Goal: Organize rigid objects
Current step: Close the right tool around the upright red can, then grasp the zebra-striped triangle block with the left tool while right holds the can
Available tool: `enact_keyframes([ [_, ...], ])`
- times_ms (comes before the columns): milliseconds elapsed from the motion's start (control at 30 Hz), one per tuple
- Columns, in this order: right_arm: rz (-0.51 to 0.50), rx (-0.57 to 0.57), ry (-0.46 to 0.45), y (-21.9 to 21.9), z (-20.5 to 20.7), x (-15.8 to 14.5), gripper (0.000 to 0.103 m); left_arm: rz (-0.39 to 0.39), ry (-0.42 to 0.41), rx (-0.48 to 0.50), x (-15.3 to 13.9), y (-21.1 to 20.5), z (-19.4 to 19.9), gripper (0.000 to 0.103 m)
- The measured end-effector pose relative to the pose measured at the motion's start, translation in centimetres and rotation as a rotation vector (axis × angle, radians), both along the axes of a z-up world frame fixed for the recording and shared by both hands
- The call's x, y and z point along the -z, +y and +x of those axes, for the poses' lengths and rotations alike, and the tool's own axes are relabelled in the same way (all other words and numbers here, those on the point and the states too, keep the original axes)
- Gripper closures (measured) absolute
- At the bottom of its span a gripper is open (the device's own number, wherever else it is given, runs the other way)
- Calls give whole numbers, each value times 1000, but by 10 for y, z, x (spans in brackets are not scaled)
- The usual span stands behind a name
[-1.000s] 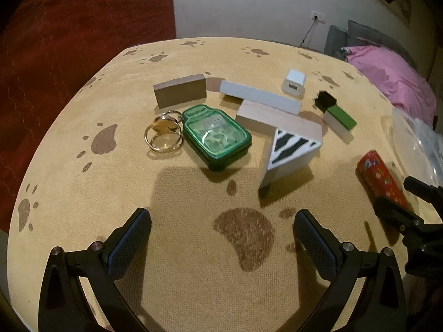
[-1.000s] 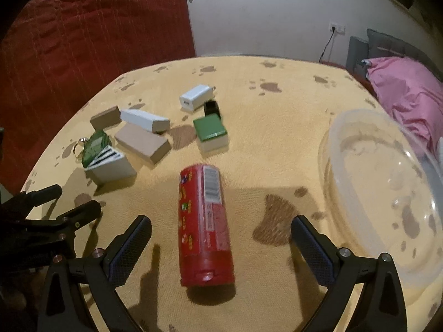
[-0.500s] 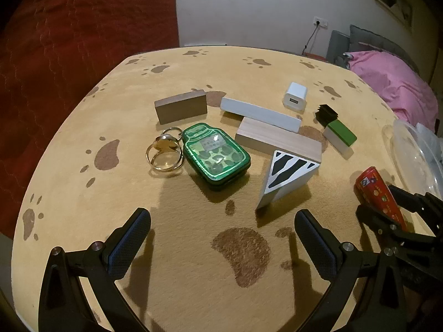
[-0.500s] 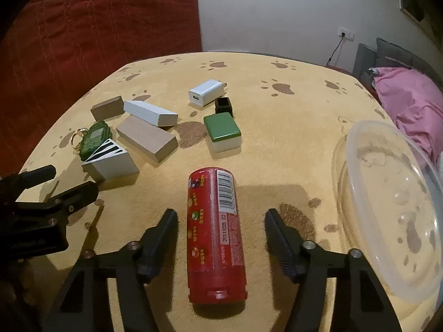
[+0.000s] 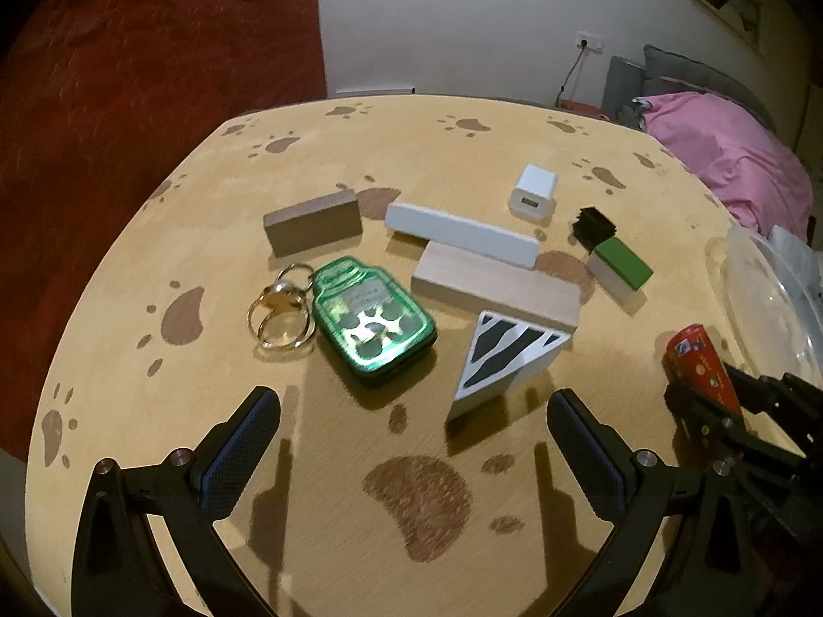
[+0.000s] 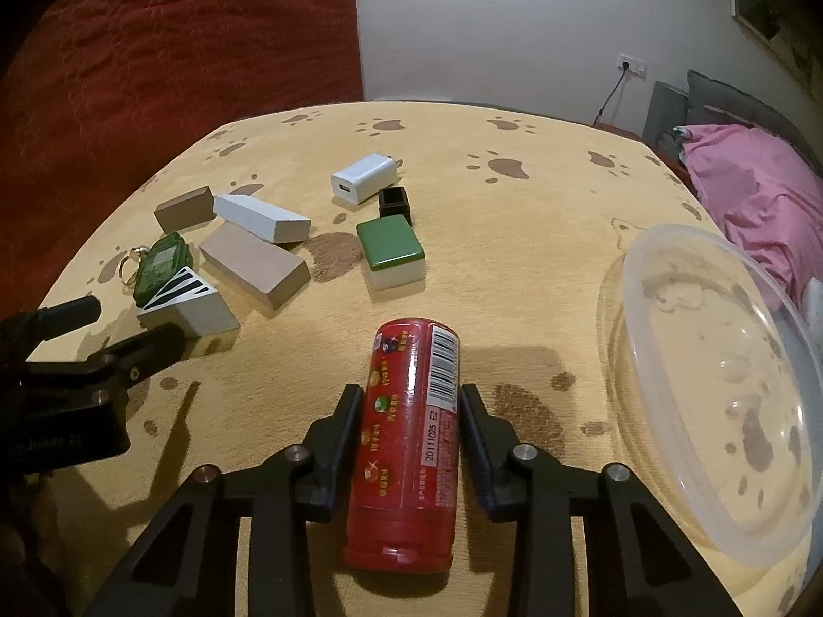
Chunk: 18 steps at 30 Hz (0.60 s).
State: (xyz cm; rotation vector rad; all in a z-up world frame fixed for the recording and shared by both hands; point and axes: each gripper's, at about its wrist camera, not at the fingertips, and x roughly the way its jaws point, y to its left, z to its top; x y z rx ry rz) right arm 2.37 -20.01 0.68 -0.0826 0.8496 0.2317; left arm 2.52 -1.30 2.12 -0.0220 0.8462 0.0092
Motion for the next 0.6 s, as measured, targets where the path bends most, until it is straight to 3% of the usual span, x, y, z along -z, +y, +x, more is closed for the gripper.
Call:
enact_keyframes([
  [367,22,9,8,-7,-2,-2,64,-10,-19,48,-7,-19,11,1],
  [600,28,15,10,-12,-2,-2,64,-22,-16,74,-6,-29,16,15],
])
